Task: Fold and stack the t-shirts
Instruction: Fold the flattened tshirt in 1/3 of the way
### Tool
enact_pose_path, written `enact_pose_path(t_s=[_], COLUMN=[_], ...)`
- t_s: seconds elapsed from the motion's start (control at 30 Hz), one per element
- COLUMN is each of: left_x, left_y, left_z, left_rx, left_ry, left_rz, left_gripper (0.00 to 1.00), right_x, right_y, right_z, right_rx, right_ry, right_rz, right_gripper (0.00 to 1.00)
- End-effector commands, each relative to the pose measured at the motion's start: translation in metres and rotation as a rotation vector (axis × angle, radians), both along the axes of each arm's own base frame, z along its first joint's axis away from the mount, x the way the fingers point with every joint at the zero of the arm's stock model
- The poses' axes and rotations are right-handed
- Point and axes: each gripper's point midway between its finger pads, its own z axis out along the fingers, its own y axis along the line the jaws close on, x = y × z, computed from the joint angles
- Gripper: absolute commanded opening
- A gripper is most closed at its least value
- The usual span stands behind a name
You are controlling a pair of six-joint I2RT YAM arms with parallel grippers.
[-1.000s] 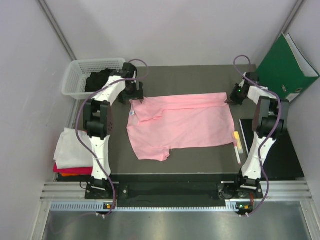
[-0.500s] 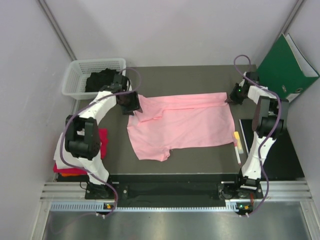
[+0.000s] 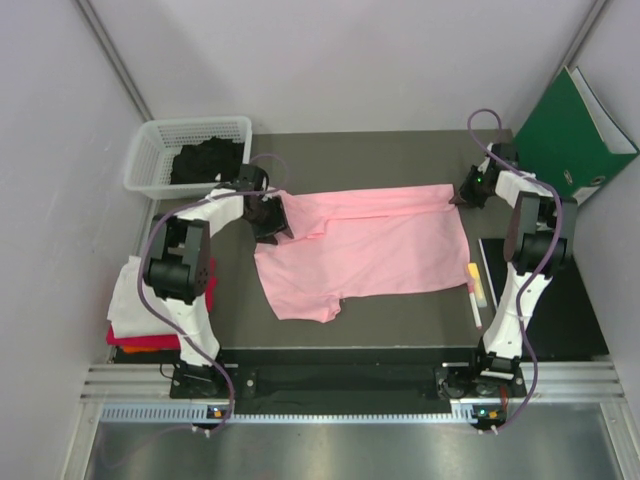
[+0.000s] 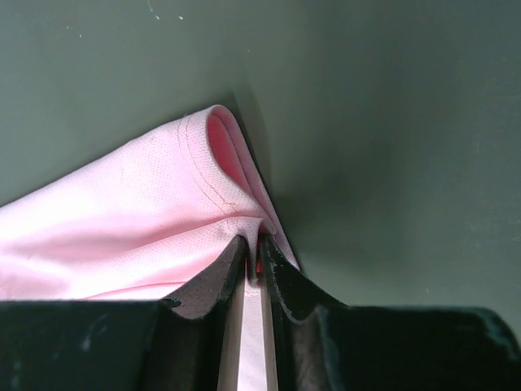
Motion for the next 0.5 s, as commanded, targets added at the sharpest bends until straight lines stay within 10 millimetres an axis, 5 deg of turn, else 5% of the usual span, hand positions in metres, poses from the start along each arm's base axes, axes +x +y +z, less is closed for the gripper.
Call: enact_pose_path(t_s=[0.0,0.17,0.47], left_x=[0.026,0.038,0.038], left_y=[-0.011,-0.012,0.002], left_z=[0.002,0.008,0.075], left_rx=[-0.022,-0.015,0.056], left_ry=[-0.052,-0.068,-0.162], left_rz=[-0.013,-0.009,-0.013], left_gripper=[0.53,0.00,0.00], right_x=[0.007,0.007,0.005], right_y=[-0.012,-0.012,-0.013], right_z=[-0.010,-0.011,-0.013], right_rx=[-0.027,-0.023,-0.027], right_ry=[-0.010,-0.007,-0.002], right_rz=[-0.020,-0.021,-0.024], right_gripper=[0.14,0.14,0.14])
